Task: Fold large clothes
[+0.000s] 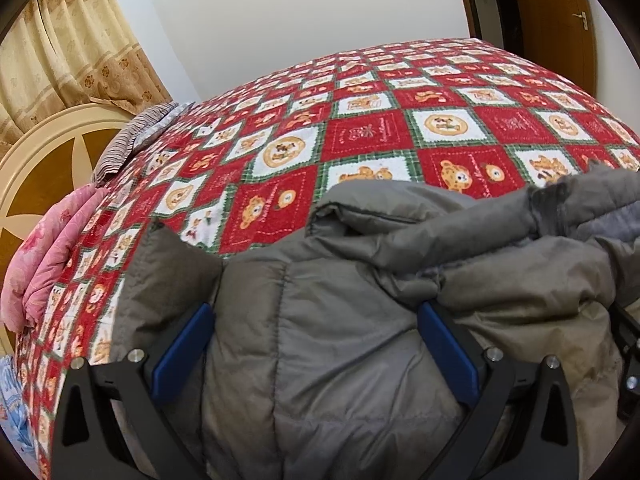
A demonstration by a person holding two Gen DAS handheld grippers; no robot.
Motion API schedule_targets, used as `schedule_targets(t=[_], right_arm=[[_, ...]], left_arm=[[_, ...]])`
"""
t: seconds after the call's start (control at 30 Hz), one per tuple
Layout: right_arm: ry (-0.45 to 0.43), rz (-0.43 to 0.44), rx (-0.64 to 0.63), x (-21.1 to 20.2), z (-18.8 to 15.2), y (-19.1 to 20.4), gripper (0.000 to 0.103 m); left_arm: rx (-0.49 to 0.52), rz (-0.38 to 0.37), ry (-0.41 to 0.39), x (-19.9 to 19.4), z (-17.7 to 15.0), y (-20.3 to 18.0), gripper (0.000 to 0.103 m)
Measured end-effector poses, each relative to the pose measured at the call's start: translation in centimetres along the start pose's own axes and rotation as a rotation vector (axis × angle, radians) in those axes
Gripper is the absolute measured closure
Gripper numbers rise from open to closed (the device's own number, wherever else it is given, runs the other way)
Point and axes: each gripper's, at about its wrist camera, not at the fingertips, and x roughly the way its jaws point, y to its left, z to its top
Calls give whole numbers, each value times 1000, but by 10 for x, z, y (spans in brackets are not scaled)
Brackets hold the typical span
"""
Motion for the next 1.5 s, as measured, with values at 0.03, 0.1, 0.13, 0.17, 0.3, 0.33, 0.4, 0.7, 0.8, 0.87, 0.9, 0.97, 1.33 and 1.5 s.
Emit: schedule_targets(t=[0.03,0.1,0.13,0.17,0.3,0.33,0.4,0.7,0.8,0.87,0.9,0.97,1.33,1.5], right_arm=[[4,4,0,-3,0,0,6],[7,12,1,-15,0,-2,6],[1,13,9,-22,-1,-2,6],[-13,27,25,-33,-3,-2,6],[-82,78,8,-67,-15,19,6],[-81,93,-5,-68,-19,27,6],[-61,70,-50,-61,-27,43,6],[-59,11,-74,-35,-35,51,3],[-60,-2,-80,-35,-37,54,2],[-56,0,-79,-34,-38,53,2],[-54,0,-79,-34,-38,53,2],[-51,-6,-85,-34,-38,54,2],[-42,5,-71,-58,-44,51,2],[-111,32,-48,-111,-88,46,2]], left_arm=[[-7,-12,-5,-9,-1,3,0],[-34,-50,-32,-34,-5,12,0],[-41,-64,-51,-47,-8,17,0],[-51,-74,-73,-59,-11,22,0],[-59,-64,-80,-65,-26,31,0],[-45,-41,-67,-58,-31,29,0],[-30,-25,-27,-41,-39,25,0],[-44,-25,-47,-29,-41,25,0],[-43,-25,-47,-28,-40,25,0],[-42,-22,-46,-30,-41,24,0],[-41,-20,-44,-29,-40,27,0],[-45,-19,-42,-35,-42,23,0],[-134,11,-74,-99,-83,85,0],[-236,-50,6,-100,-133,115,0]])
